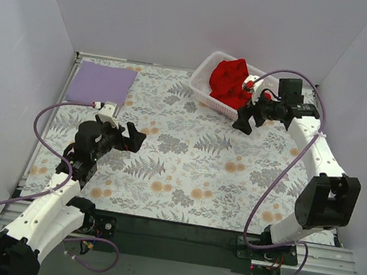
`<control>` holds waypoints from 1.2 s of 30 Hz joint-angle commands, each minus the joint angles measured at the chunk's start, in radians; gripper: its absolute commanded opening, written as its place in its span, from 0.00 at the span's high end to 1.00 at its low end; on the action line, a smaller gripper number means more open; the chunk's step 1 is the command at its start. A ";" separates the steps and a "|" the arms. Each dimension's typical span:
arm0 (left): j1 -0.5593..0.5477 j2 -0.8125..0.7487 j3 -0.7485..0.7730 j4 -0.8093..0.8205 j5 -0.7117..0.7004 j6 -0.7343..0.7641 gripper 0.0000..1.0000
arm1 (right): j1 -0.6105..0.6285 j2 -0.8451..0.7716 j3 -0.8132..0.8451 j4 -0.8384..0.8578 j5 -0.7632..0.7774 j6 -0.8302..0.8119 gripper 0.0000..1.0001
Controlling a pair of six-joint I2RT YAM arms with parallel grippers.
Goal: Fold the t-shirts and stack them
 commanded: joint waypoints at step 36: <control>0.003 0.101 0.043 0.008 0.026 0.036 0.03 | 0.080 0.883 0.817 0.341 0.699 0.606 0.06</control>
